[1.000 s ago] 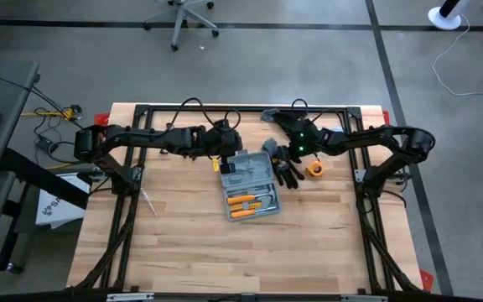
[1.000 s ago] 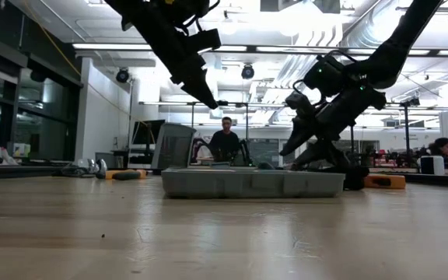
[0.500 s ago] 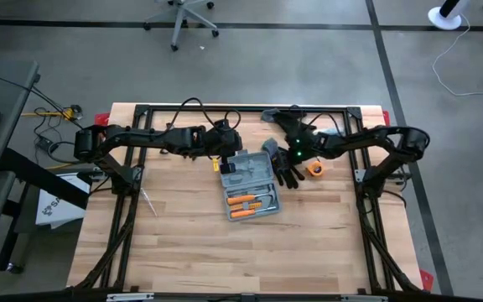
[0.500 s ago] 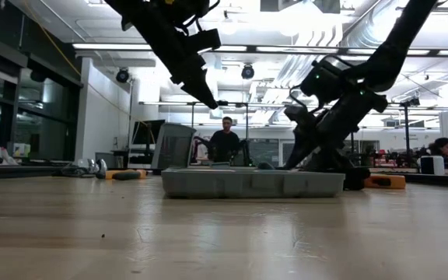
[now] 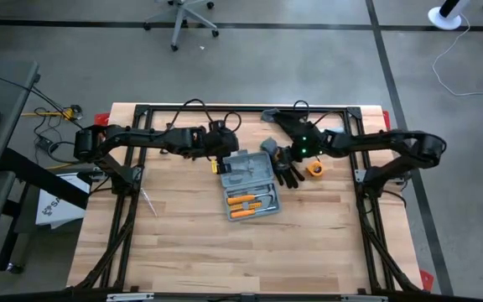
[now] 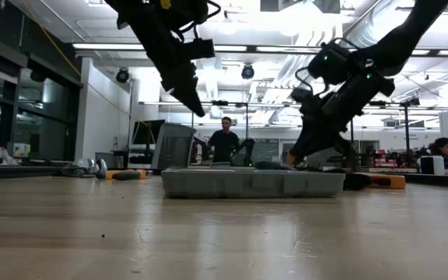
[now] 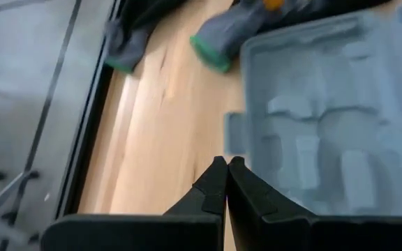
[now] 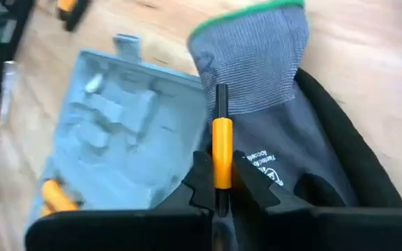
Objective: Prefit tool cases
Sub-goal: Put the yellow hex keys into the gray toolbox
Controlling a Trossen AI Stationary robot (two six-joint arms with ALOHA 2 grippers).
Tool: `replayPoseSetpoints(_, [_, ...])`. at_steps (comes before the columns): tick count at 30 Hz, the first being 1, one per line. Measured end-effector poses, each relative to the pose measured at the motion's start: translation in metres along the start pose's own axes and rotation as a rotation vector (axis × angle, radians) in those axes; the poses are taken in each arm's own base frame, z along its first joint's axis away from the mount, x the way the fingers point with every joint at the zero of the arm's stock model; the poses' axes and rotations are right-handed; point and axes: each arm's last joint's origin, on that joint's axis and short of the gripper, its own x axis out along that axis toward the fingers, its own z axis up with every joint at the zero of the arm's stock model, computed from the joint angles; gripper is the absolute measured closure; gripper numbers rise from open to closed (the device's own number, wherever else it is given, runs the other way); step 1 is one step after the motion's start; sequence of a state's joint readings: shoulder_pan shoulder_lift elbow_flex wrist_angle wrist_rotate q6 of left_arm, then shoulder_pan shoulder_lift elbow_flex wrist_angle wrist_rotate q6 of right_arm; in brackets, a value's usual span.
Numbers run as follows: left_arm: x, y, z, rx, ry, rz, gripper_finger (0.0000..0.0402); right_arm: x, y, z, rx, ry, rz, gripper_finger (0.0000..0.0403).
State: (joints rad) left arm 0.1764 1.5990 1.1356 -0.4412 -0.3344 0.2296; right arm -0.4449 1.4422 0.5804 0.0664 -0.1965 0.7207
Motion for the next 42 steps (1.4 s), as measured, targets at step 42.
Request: replayPoseSetpoints(42, [0.023,-0.047,-0.075,-0.486,0.216,-0.594,0.0402,0.092,0.092,0.099,-0.782,0.453,0.301,0.039])
